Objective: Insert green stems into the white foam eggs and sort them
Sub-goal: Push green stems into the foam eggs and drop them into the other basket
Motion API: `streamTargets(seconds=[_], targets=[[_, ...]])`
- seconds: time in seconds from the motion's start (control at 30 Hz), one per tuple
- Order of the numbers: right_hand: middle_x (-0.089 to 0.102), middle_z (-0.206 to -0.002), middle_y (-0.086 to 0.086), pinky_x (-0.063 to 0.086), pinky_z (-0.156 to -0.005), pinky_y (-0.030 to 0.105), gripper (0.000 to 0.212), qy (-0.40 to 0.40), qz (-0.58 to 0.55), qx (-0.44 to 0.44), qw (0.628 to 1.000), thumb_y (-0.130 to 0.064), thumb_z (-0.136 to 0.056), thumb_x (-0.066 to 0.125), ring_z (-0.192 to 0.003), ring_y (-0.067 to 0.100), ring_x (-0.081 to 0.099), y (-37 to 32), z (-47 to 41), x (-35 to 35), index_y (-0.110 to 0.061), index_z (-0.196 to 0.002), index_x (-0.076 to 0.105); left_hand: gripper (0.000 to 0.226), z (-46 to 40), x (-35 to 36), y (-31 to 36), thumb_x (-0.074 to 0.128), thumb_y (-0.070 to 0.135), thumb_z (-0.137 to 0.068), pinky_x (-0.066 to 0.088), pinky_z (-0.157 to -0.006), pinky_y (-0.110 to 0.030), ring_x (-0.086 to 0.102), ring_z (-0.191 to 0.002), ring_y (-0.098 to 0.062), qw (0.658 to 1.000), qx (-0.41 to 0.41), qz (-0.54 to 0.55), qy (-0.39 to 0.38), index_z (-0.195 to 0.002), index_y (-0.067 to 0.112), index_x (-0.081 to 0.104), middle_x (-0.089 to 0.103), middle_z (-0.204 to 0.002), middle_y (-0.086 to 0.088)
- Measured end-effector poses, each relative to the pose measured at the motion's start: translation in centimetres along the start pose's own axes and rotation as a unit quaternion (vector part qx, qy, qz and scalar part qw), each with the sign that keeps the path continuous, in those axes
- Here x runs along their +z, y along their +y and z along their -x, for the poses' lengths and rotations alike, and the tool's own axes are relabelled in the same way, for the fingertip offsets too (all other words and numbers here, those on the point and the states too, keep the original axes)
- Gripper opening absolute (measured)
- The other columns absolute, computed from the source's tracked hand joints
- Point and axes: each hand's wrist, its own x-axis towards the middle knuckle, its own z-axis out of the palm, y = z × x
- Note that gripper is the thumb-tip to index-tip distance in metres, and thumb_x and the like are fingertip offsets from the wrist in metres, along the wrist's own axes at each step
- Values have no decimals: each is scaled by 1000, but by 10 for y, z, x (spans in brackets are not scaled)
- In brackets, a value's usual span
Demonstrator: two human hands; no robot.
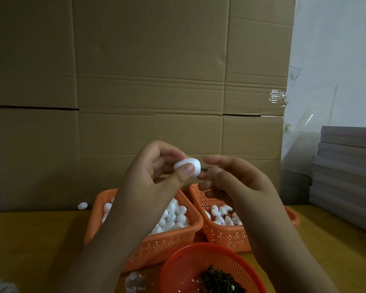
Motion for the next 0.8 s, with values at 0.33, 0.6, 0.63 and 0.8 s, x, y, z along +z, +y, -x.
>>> streamTargets(seconds=[0.33,0.6,0.63,0.8], targets=[[73,-81,-9,52,-66,11,18,38,84,-52,994,-12,-85,65,-77,2,68,3,0,0,-29,-88,72,19,1,3,-6,70,31,-83,53,-80,-18,67,-93,0,995,11,-83,-55,-97,43,66,69,-100,19],[72,-67,0,52,-59,12,8,43,116,6,992,-8,-86,65,-60,4,66,8,-9,-18,-12,-81,70,17,-3,-5,-14,62,28,-89,49,-77,-11,63,-96,5,989,29,-145,5,-101,40,63,67,-101,25],[72,-66,1,53,-59,13,9,50,123,10,991,-7,-86,65,-59,5,66,8,-10,-22,-11,-80,70,17,-4,-8,-15,61,28,-89,49,-78,-13,63,-95,5,988,24,-150,14,-101,40,63,67,-100,25],[73,-69,3,53,-59,14,13,57,106,21,993,-8,-88,63,-59,6,66,9,-12,-28,-12,-78,71,19,-6,-14,-13,65,27,-88,48,-82,-24,64,-92,2,990,-11,-142,-10,-99,42,64,69,-97,21]])
